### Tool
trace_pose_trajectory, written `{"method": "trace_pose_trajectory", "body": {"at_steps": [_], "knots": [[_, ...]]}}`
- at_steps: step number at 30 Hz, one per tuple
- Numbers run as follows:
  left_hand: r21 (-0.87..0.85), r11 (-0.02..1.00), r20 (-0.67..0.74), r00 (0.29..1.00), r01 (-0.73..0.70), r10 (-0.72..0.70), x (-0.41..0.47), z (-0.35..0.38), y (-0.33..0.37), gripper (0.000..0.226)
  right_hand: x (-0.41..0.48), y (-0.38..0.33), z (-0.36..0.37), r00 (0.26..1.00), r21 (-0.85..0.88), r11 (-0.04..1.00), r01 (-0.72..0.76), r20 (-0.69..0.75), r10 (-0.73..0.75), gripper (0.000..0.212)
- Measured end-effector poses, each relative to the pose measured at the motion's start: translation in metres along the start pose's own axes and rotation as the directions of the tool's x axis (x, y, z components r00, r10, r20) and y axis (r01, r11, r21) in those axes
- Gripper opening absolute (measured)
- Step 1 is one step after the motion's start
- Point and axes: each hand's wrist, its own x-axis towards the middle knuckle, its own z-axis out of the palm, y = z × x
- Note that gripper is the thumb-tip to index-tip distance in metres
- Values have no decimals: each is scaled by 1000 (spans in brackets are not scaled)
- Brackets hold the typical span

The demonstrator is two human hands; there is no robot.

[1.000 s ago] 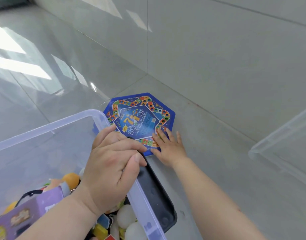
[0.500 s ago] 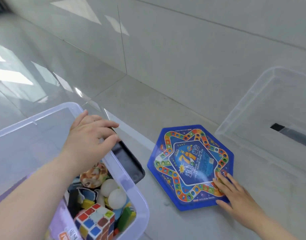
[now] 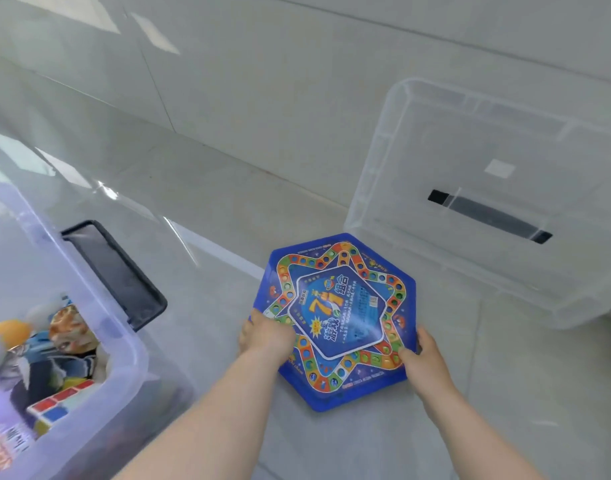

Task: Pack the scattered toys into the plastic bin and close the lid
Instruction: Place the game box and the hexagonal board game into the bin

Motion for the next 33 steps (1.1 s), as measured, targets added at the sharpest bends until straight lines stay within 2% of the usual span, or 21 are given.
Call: {"method": "trace_pose_trajectory", "body": {"at_steps": [4, 5, 7, 10, 12, 14, 17, 18, 19, 22, 24, 26, 29, 30, 33], "knots": [[-130, 992, -108, 994, 5, -19, 8, 6, -18, 57, 8, 2, -5, 1000, 42, 999, -24, -7, 25, 17], [-211, 976, -104, 991, 57, -80, 13, 2, -18, 58, 9, 3, -8, 999, 89, 995, -44, 2, 44, 13], [-388, 909, -41, 982, 155, -184, 20, -7, -20, 54, 9, 2, -12, 993, 222, 969, -106, 67, 93, 21], [-514, 846, 45, 989, 142, -139, 16, -10, -26, 20, 4, 2, -17, 959, 336, 911, -238, 230, 166, 10], [-593, 793, 91, 990, 139, -105, 9, -9, -22, 8, 0, 0, -22, 951, 377, 889, -259, 263, 165, 6], [-655, 744, 124, 990, 131, -66, -3, -14, -15, 16, -9, -9, -28, 961, 418, 885, -205, 256, 102, 6], [-689, 719, 143, 990, 89, 14, -17, -23, -8, 7, -18, -32, -39, 977, 456, 889, -44, 206, -58, 55], [-699, 713, 128, 991, 55, 49, -23, -26, -5, 11, -25, -43, -42, 980, 444, 896, 4, 176, -92, 60], [-710, 704, 102, 991, 8, 92, -29, -30, 0, 21, -26, -52, -46, 983, 453, 891, 43, 140, -119, 53], [-795, 598, 49, 972, -101, 229, -54, -50, 19, 49, -43, -83, -58, 983, 477, 870, 125, 57, -172, 5], [-859, 495, 37, 951, -127, 308, -72, -75, 35, 50, -57, -106, -65, 972, 516, 838, 178, 37, -230, 1], [-872, 457, 8, 927, -177, 375, -87, -112, 43, 45, -76, -130, -62, 948, 539, 813, 220, 79, -309, 7], [-807, 513, -38, 893, -291, 448, -105, -187, 32, 19, -103, -169, -38, 888, 546, 799, 252, 199, -415, 30], [-769, 545, -58, 886, -334, 460, -107, -212, 20, 16, -113, -181, -25, 865, 542, 801, 254, 244, -439, 33], [-570, 682, -132, 870, -458, 474, -103, -277, -36, 30, -139, -212, 21, 787, 516, 814, 265, 373, -492, 22]]}}
